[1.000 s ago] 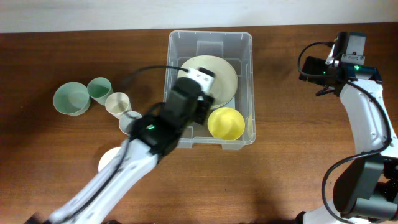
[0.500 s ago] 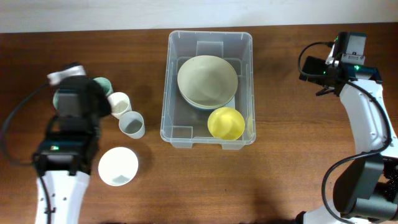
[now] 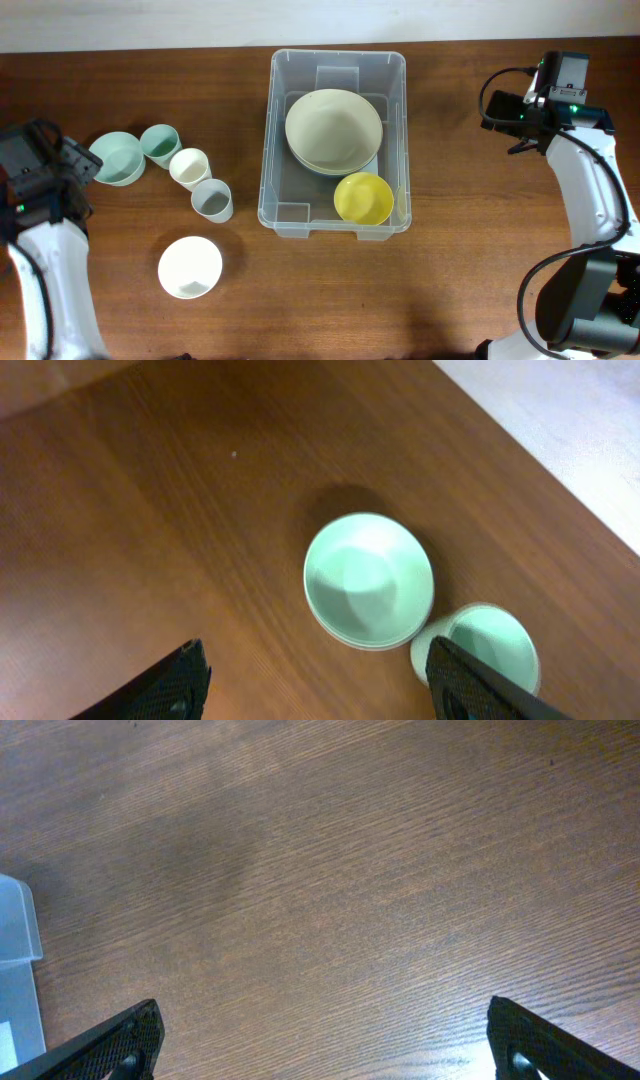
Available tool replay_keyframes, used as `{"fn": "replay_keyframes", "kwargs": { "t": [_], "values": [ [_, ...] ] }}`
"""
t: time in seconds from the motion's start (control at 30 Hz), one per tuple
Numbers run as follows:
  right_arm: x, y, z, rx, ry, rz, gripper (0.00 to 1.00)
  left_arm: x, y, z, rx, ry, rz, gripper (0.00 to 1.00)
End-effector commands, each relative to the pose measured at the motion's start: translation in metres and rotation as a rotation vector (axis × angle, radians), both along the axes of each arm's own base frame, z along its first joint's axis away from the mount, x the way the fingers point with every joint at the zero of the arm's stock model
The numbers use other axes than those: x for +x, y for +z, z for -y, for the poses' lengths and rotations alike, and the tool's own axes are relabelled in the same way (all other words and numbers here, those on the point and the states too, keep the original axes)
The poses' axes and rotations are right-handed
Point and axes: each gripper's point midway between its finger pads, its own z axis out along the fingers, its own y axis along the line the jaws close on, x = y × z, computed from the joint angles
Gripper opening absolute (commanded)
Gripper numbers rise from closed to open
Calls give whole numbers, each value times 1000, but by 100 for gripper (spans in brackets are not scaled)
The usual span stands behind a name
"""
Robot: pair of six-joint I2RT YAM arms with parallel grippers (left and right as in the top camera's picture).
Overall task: Pack container
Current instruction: 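Grasp the mint-green bowl rim with the left gripper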
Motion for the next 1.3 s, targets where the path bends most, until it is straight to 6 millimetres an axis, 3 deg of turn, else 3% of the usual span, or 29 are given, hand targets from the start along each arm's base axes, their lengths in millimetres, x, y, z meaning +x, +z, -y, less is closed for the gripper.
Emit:
{"fn": "replay_keyframes", "kwargs": {
  "t": [0.0,0.2,0.33,0.73,0.9,1.1,1.27],
  "values": [
    [1,16,3,-11,-15,37,99,18,-28,-4,-62,-16,-16,72],
    [1,16,3,-11,-15,37,99,46,-87,-14,-100,-25,-66,73],
    [1,16,3,-11,-15,37,99,53,-120,-16,-125,-29,-103,73],
    [1,16,3,-11,-14,37,99,57,-175,-19,-160,-26,-172,67],
    [1,16,3,-11,-14,37,99,57,-187,-20,-167,-21,-186,49],
    [1,16,3,-11,-15,37,99,56,-186,-24,-149,-19,-190,14],
    [1,16,3,-11,-15,37,99,48,-178,-41,-124,1,-196,2]
  ]
}}
